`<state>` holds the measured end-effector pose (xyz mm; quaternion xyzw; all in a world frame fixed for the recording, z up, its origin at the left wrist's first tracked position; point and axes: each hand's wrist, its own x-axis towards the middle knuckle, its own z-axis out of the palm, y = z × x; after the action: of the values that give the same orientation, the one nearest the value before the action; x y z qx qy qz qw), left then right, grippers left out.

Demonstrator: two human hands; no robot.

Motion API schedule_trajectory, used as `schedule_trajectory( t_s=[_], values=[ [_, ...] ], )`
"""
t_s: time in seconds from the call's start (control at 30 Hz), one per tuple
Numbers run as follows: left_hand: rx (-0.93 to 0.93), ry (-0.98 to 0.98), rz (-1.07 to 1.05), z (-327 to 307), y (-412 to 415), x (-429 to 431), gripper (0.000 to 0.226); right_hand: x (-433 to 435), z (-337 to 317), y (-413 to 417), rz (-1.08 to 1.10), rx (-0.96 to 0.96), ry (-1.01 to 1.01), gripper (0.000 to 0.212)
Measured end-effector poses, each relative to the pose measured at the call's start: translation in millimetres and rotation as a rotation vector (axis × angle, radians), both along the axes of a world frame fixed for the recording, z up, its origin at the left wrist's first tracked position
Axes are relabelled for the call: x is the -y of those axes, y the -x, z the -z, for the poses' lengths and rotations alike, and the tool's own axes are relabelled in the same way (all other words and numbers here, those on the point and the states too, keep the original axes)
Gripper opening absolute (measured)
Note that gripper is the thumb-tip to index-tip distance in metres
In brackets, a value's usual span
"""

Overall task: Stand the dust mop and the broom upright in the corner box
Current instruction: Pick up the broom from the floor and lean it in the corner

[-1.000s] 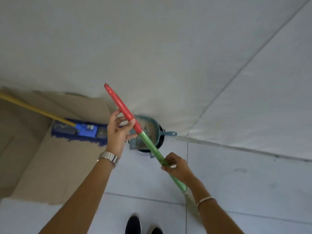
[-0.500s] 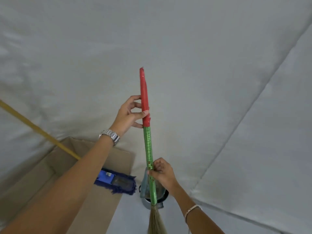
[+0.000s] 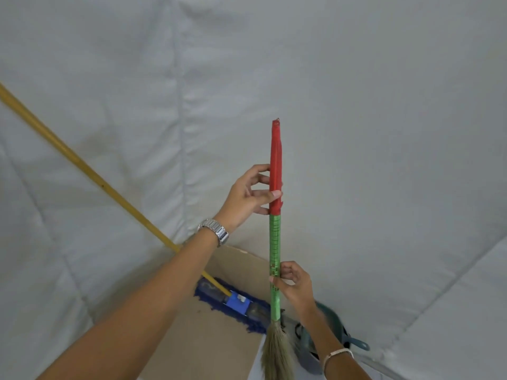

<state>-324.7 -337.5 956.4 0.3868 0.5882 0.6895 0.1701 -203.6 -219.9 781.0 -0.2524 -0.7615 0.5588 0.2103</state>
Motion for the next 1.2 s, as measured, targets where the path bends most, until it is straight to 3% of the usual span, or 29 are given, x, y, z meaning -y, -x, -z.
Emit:
schedule_trajectory(
  t_s=[0.27, 0.73, 1.03, 1.2],
  values=[
    [0.077, 0.008, -0.026, 29, 75, 59, 0.044, 64, 31, 74, -0.025, 0.042, 0.041, 0.026],
    [0.123, 0.058, -0.100, 75, 208, 74, 0.044, 75, 69, 212, -0.036, 0.147, 0.142, 0.027],
    [0.115, 0.040, -0.145, 59, 318, 101, 0.051, 102, 50, 326, -0.056, 0.119, 0.032, 0.024],
    [0.073, 0.069, -0.099, 76, 396, 118, 0.050, 127, 70, 406, 0.003, 0.078, 0.012, 0.027]
  ],
)
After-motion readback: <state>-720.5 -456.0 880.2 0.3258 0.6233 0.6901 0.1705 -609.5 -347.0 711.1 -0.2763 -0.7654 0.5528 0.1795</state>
